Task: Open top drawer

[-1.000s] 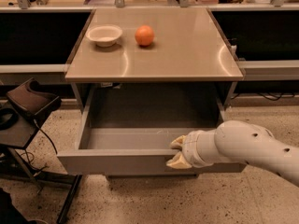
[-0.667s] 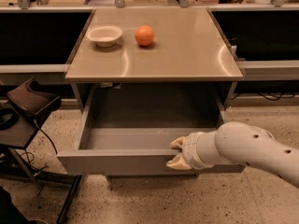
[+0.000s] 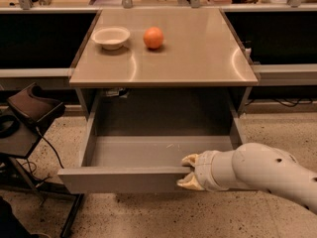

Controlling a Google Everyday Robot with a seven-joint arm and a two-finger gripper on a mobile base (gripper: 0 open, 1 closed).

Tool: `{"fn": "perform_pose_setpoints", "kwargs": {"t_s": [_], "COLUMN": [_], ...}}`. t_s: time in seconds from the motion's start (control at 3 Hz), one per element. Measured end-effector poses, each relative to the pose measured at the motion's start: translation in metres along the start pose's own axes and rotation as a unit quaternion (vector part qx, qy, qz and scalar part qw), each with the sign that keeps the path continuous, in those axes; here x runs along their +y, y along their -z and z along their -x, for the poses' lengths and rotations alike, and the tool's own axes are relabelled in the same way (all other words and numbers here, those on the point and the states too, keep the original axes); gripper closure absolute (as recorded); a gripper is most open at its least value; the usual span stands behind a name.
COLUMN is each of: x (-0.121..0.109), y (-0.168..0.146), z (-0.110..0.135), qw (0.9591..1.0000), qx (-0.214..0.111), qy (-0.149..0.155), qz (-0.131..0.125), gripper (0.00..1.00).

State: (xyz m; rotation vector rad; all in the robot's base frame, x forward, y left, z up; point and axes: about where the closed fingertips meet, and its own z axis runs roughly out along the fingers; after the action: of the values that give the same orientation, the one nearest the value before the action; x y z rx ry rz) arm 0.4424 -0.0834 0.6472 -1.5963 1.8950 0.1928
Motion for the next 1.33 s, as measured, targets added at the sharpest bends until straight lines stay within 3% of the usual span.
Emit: {"fn": "perform_pose_setpoints", "kwargs": {"t_s": [1.33], "x": [0.018], "y": [0.004], "z": [0.005], "qw": [0.9999], "qx": [-0.011], "qy": [-0.001], "qz": [-0.005], "gripper": [1.0]}}
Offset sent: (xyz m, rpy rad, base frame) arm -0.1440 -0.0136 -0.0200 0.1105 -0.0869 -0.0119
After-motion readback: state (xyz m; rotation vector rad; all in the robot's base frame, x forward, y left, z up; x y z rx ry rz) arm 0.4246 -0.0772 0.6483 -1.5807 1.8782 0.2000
